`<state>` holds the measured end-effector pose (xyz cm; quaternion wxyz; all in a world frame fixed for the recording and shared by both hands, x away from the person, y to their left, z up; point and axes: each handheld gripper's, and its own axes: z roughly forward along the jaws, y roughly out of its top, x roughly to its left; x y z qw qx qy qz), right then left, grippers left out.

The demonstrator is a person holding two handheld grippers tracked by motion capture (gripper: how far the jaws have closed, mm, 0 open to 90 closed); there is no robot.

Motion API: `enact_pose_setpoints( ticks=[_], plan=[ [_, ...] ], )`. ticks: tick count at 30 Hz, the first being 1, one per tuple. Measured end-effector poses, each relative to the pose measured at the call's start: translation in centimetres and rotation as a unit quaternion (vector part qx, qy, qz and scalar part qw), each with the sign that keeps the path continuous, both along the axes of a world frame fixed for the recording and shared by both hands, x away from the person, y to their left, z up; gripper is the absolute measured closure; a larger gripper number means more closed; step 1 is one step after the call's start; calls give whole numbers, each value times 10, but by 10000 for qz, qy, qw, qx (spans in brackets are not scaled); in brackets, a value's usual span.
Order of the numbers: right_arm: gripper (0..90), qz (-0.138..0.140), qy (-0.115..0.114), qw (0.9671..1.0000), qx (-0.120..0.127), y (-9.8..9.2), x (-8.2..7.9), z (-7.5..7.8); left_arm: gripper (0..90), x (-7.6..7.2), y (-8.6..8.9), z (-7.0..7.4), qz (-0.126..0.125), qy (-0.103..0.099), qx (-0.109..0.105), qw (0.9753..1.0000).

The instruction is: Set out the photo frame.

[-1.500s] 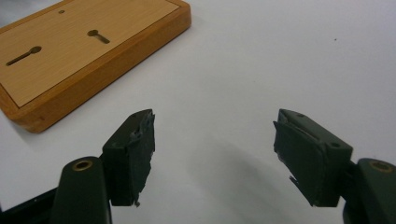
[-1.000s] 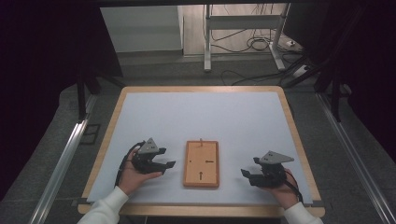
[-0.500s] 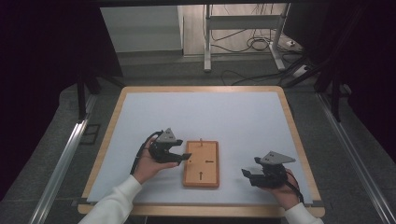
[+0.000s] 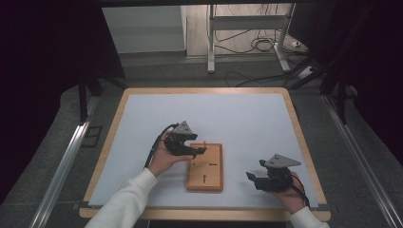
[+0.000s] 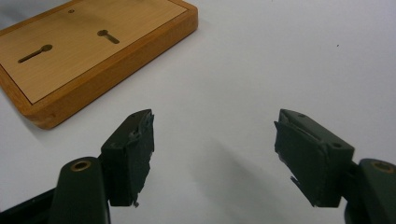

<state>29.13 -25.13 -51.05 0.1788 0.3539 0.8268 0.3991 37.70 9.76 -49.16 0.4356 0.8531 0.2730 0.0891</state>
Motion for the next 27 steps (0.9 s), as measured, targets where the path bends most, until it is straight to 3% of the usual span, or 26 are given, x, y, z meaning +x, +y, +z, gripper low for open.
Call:
enact_pose_setpoints(
  ticks=[11, 27],
  plan=[
    [283, 20, -5, 10000, -20, 1, 0, -1, 367, 12, -9, -11, -37, 85, -24, 10000],
    [283, 36, -4, 10000, -15, 1, 1, -1, 669, 21, -16, -26, -294, 130, -76, 9995]
  ],
)
